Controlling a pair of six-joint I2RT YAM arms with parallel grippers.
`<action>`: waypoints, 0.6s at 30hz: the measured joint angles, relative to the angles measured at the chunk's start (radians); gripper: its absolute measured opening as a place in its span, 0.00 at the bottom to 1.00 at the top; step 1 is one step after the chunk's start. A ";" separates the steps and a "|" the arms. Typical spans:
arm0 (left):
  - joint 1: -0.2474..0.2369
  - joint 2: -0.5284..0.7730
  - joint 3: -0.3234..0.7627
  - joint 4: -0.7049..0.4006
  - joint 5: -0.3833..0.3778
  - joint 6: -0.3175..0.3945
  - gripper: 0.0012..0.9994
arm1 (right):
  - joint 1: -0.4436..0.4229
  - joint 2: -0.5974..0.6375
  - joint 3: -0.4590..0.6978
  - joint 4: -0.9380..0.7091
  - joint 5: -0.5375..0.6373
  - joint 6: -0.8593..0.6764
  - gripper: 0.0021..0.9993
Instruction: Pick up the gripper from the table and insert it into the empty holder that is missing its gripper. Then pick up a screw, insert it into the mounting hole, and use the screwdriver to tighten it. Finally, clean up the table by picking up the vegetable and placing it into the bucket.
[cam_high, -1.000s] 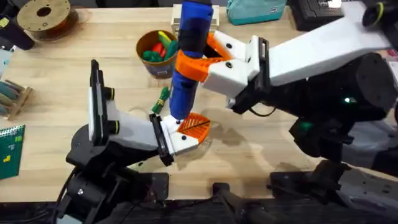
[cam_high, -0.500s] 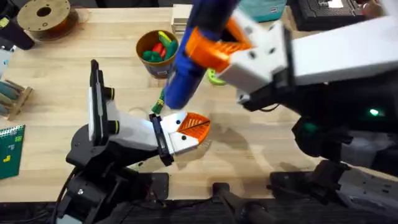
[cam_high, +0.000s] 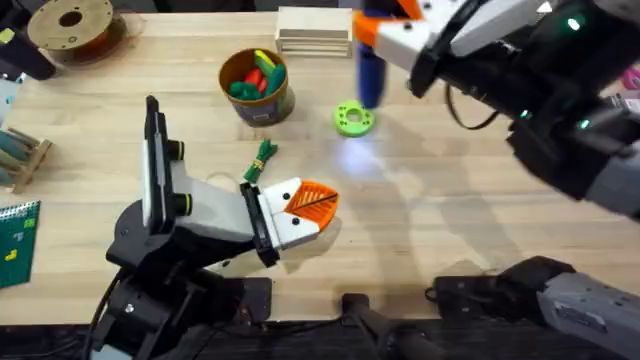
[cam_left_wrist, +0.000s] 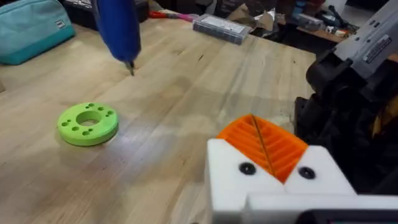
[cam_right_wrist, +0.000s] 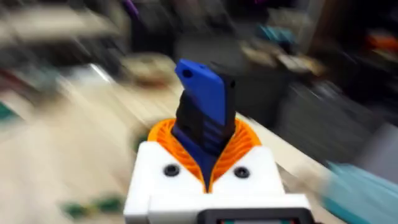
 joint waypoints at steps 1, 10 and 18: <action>0.000 0.000 0.000 0.000 0.000 0.000 0.00 | -0.035 0.012 0.009 -0.068 0.010 -0.070 0.03; 0.000 0.000 0.000 0.000 0.000 0.000 0.00 | -0.240 0.155 0.024 -0.364 0.214 -0.716 0.03; 0.000 0.000 0.000 0.000 0.000 0.000 0.00 | -0.244 0.346 0.030 -0.439 0.422 -1.179 0.03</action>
